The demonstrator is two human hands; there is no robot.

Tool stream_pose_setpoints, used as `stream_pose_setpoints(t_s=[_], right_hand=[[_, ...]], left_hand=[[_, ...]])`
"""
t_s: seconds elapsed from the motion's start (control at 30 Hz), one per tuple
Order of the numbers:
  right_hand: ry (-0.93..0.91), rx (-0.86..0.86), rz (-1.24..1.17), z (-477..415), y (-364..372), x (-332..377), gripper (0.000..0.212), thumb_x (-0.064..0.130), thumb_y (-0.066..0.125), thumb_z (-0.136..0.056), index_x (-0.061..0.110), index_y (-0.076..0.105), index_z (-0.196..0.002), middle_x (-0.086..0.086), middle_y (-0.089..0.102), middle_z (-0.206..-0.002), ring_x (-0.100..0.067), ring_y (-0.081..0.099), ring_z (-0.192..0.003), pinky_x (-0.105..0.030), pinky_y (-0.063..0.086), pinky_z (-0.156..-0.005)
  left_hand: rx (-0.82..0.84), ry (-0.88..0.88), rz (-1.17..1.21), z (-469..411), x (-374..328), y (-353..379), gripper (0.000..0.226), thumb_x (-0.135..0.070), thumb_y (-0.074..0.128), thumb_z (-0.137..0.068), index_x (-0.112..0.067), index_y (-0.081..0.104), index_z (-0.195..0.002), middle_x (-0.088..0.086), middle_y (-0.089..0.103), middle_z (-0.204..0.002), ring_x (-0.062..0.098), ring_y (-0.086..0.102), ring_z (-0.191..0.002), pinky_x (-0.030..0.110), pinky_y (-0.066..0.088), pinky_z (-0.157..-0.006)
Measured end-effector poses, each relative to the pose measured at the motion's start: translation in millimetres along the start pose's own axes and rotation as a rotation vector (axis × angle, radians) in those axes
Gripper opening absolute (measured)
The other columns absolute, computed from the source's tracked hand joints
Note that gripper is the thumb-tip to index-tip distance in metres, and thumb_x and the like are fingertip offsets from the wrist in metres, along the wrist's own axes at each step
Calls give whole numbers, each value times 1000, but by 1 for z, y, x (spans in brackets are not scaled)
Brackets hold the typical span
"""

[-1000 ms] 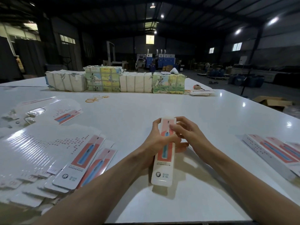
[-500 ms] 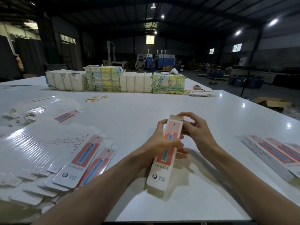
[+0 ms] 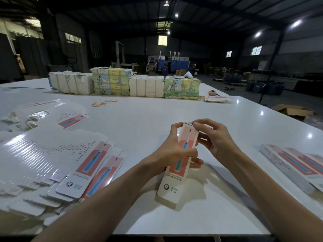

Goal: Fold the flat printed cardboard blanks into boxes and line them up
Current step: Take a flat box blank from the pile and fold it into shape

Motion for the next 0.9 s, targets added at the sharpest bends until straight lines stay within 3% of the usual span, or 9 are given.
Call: stream_pose_setpoints(t_s=[0.23,0.33,0.6,0.77,0.9], right_hand=[[17,-15,-5,-3,-5,0,15,9,68,-99,4,82,-99,-16,78,-101,-30,78,-91,-39,63,-71],[39,-12,-12,-4,-6,-2,15,8,67,-99,3,82,-99,-17,78,-102,-30,78,-90,-39,63,-71],[6,25,74,-3,-5,-1,22,5,63,-101,9,83,-95,-15,78,-99,-30,78,-97,-38,64,-71],[23,124,8,2,6,-3,19,14,64,-103,8,81,-110,-12,78,-108,-29,77,-101,-33,62,-75],[-127,54,213,4,8,-4,17,20,71,-98,10,78,-110,-6,78,-101,-30,77,-96,-36,65,-80]], left_hand=[[2,33,-26,0,-1,-1,104,-12,87,-81,-63,16,-137,7,59,-124,33,80,-88,40,66,-74],[16,64,-40,0,-2,-1,110,-11,88,-80,-66,14,-141,8,56,-127,30,80,-89,35,65,-71],[-3,63,-104,-1,0,-2,96,-15,86,-81,-64,24,-135,4,60,-122,21,79,-89,29,63,-68],[-20,22,50,-1,0,-8,96,-9,86,-80,-58,28,-137,12,58,-124,33,79,-91,39,66,-74],[-13,-15,128,0,0,-8,95,-7,87,-80,-59,30,-135,15,60,-125,35,79,-93,39,65,-72]])
Point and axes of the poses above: each hand's wrist, its own z-axis away from the middle knuckle, its own y-axis out of the palm, x = y × z, the point moved 5 cm from there along -z, towards the middle knuckle
